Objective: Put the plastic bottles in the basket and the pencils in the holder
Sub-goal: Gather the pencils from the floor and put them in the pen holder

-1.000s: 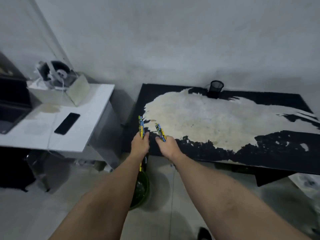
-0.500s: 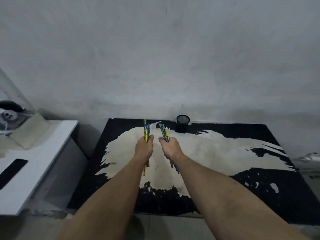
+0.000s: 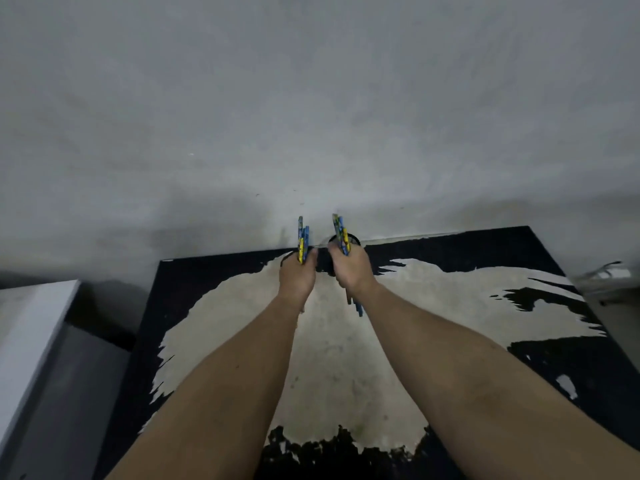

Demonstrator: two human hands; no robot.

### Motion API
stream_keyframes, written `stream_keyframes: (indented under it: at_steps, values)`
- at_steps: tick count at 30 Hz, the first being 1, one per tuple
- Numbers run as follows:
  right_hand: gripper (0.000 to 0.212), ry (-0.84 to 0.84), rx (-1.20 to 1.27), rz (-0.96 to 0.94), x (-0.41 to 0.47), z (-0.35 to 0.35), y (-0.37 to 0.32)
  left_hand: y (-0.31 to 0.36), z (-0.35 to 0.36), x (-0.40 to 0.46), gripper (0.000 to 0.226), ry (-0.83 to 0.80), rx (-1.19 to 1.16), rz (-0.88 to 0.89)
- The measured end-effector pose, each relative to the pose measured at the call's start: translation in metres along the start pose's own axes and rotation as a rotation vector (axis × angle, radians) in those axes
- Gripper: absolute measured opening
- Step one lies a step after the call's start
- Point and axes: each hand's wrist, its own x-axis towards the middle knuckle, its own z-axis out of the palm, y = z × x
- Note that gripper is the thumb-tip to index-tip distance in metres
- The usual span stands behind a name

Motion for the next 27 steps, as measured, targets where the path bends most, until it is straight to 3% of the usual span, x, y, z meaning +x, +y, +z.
stream_keyframes:
  at_steps: [12, 19, 27]
  values:
    - [0.042, 0.030, -0.034, -0.130, 0.130, 0.006, 0.009, -0.034, 0.080, 0.097, 0.037, 0.054, -0.012, -0.153]
    - [0.044, 0.025, -0.043, -0.231, 0.167, 0.021, 0.012, -0.047, 0.103, 0.130, 0.019, 0.027, 0.009, -0.216]
    - [0.044, 0.007, -0.018, -0.247, 0.189, 0.026, 0.006, -0.058, 0.111, 0.144, 0.016, 0.078, -0.082, -0.246]
